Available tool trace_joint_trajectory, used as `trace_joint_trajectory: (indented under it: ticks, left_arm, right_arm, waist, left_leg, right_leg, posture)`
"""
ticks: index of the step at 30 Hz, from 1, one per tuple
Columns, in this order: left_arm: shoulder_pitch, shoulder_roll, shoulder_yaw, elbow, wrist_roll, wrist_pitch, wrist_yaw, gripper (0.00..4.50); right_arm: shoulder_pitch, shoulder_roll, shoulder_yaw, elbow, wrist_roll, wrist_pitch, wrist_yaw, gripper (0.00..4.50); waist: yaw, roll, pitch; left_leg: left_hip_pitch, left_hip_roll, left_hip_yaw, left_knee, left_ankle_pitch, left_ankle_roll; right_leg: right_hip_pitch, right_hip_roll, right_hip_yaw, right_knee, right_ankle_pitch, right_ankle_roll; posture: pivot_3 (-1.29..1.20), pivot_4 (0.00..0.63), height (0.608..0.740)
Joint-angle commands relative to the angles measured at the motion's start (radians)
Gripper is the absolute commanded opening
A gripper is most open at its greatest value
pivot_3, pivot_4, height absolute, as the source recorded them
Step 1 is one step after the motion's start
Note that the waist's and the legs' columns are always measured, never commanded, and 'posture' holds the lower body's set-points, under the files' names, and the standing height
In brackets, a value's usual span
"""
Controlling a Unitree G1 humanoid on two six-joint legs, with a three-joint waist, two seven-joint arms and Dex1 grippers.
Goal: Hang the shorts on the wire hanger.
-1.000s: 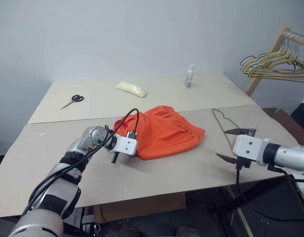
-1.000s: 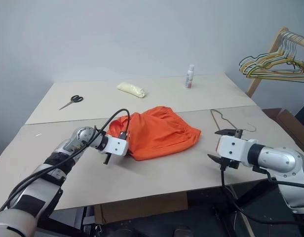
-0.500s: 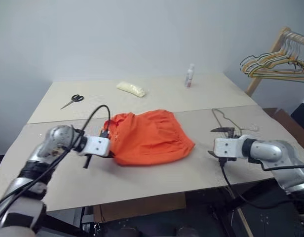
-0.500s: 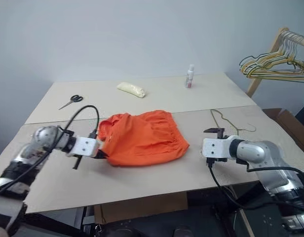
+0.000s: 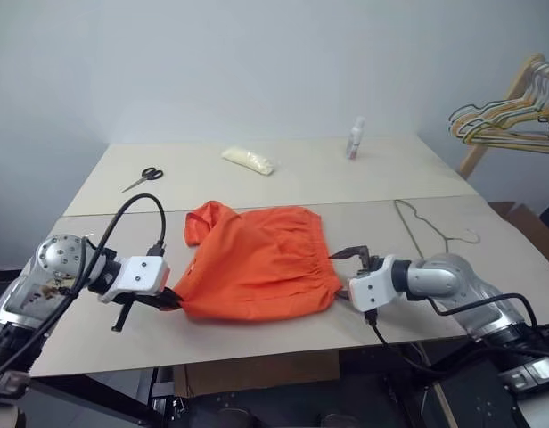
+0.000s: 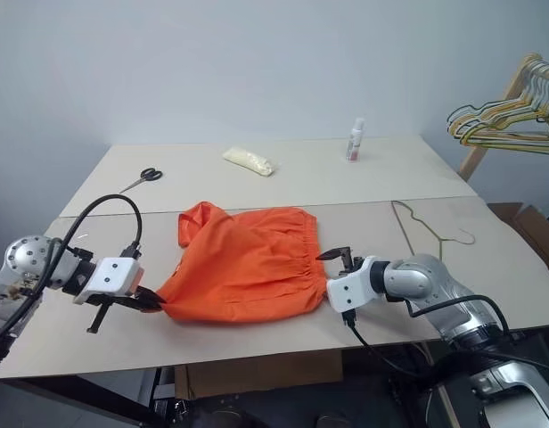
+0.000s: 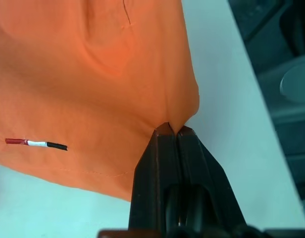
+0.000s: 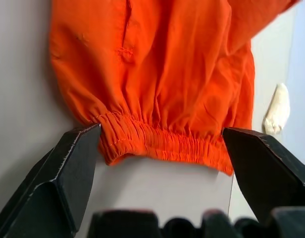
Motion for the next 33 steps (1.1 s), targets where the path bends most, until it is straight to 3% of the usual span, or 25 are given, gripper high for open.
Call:
trace_joint_trajectory:
  ticks: [1,13,16,27,33]
  left_arm:
    - [-0.002,0.017,0.042,-0.048,-0.024,0.034,0.012,0.03]
    - [-0.004,0.020,0.054,-0.079,-0.041,0.084,0.006,0.03]
    - [0.004,0.026,0.057,-0.076,-0.034,0.082,0.005,0.00]
    - [0.054,0.027,0.075,-0.079,-0.035,0.097,0.019,0.00]
    - [0.169,0.053,0.116,-0.165,-0.061,0.168,0.042,0.00]
  right_arm:
    - [-0.026,-0.003,0.010,-0.014,0.042,-0.050,0.046,4.50]
    - [-0.057,-0.004,0.029,0.044,-0.016,-0.105,0.040,4.50]
    - [-0.074,0.014,0.042,0.078,-0.054,-0.118,0.017,3.91]
    - [-0.069,0.009,0.041,0.077,-0.044,-0.115,0.050,0.01]
    - [0.065,-0.109,-0.018,-0.182,0.109,0.017,0.180,0.01]
  waist:
    - [0.004,0.000,0.001]
    - [0.016,0.000,0.001]
    - [0.015,0.000,0.001]
    - [0.014,0.000,0.001]
    - [0.020,0.000,0.002]
  left_leg:
    - [0.000,0.000,0.000,0.000,0.000,0.000]
    - [0.000,-0.001,0.000,-0.001,0.001,-0.002]
    - [0.000,-0.001,0.000,-0.001,0.001,-0.002]
    - [0.000,-0.001,-0.001,-0.002,0.002,-0.003]
    - [-0.001,0.000,-0.002,-0.002,0.001,-0.003]
  right_leg:
    - [0.000,0.000,0.000,0.000,0.000,0.000]
    - [-0.001,0.001,-0.001,0.001,-0.001,-0.002]
    - [-0.001,0.001,-0.001,0.001,-0.001,-0.002]
    - [-0.001,0.001,-0.001,0.001,-0.002,-0.003]
    - [-0.002,0.000,-0.002,0.001,-0.002,-0.003]
  posture:
    - [0.22,0.000,0.740]
    - [0.20,0.000,0.740]
    - [0.21,0.000,0.740]
    - [0.21,0.000,0.740]
    - [0.21,0.000,0.740]
